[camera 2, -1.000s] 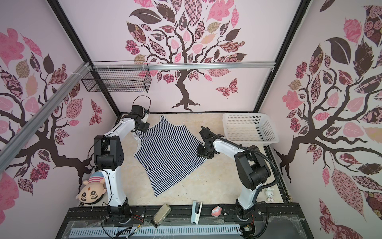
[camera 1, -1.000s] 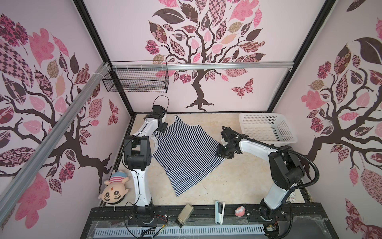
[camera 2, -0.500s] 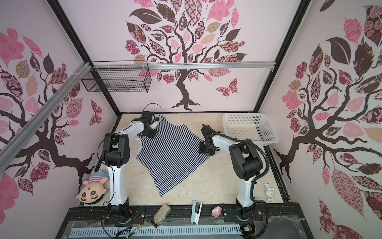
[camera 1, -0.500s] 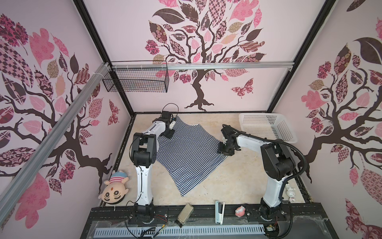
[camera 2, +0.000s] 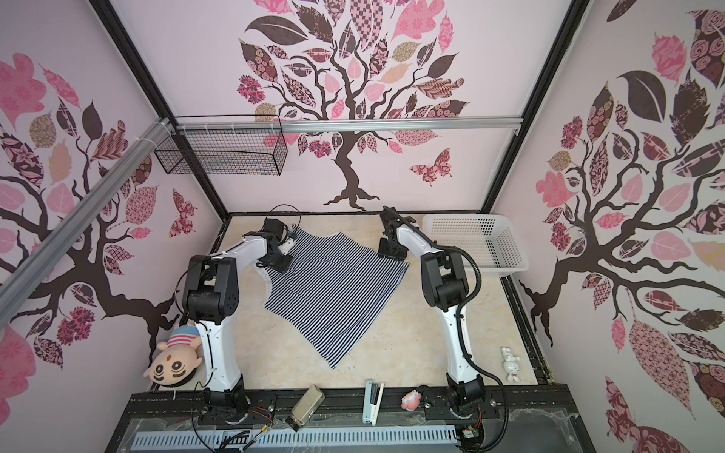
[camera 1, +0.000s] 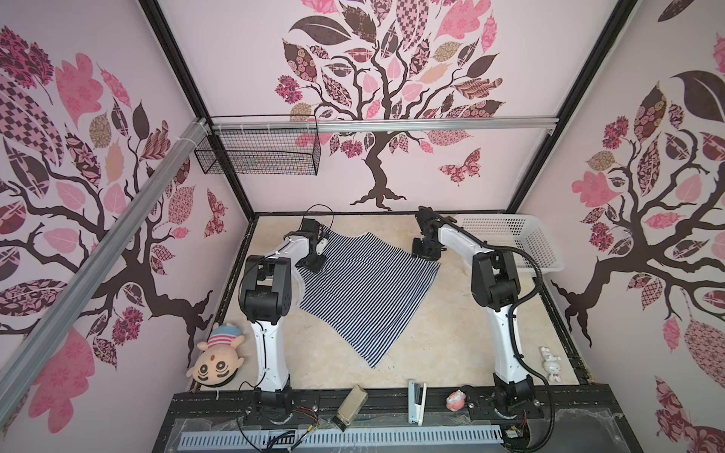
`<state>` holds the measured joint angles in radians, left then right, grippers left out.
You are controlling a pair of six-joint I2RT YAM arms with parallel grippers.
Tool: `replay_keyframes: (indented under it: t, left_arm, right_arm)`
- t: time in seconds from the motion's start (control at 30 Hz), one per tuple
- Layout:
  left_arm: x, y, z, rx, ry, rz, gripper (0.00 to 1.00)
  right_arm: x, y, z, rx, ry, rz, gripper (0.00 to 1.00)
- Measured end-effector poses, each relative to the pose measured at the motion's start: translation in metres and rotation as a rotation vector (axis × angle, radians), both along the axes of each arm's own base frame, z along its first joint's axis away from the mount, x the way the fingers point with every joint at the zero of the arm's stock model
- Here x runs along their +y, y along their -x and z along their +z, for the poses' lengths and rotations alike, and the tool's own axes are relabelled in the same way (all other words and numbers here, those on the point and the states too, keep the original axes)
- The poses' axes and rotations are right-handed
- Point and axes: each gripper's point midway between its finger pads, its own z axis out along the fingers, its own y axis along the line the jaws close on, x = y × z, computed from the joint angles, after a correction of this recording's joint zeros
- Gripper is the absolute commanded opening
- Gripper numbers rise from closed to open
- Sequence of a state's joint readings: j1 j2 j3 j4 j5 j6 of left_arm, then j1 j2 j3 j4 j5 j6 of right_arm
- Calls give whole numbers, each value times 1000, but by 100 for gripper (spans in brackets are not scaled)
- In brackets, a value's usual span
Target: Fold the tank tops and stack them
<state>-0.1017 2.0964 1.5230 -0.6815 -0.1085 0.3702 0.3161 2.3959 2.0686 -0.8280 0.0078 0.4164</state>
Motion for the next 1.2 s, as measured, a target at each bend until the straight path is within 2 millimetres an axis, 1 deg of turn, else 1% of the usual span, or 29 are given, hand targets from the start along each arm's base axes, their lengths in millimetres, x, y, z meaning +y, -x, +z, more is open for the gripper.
replay_keyframes:
  t: [0.07,0.1,0.13,0.2,0.27,0.33,0.4,0.5,0.57,0.63,0.67,0.73,0.8,0.83,0.9,1.03,1.1,1.2]
  left_arm:
    - [1,11,-1,13,0,2,46]
    - [1,14,-1,18,0,4,46]
    - [2,18,-1,23,0,6,46]
    - [2,26,-1,33,1,11,46]
    - [3,34,-1,40,1,15,46]
    - [4,41,1,42,0,19,46]
    - [5,40,7,26,1,27,46]
    - [4,24,24,-24,13,41,46]
    - [1,3,43,-85,30,48,47]
    - [-3,-23,64,-155,50,51,47]
    - [-5,-35,71,-182,58,51,47]
    - [-9,-58,80,-219,74,51,46]
    - [-12,-78,76,-229,87,50,46]
    - [-14,-85,71,-225,90,49,46]
    - [-16,-93,56,-200,92,49,47]
    - [-18,-99,26,-139,87,47,47]
    - [-19,-100,17,-117,83,45,47]
    - [-18,-100,11,-103,75,43,47]
  right_arm:
    - [3,-16,2,-19,10,3,55]
    - [4,-19,2,-21,13,5,55]
    - [3,-17,1,-13,18,6,55]
    - [0,-7,-1,9,27,8,56]
    - [-5,10,1,33,31,9,56]
    - [-9,29,9,47,25,13,56]
    - [-11,47,25,40,6,17,56]
    - [-10,69,48,-3,-29,24,56]
    - [-5,85,57,-20,-55,40,56]
    - [2,97,55,-19,-75,57,56]
    - [4,103,50,-9,-81,63,56]
    - [9,112,36,20,-89,74,56]
    - [10,122,22,59,-91,77,56]
    - [10,124,16,74,-94,74,56]
    - [11,123,8,84,-96,74,56]
    - [12,120,-5,95,-95,70,56]
    - [11,119,-12,104,-91,67,56]
    - [12,113,-12,97,-90,65,56]
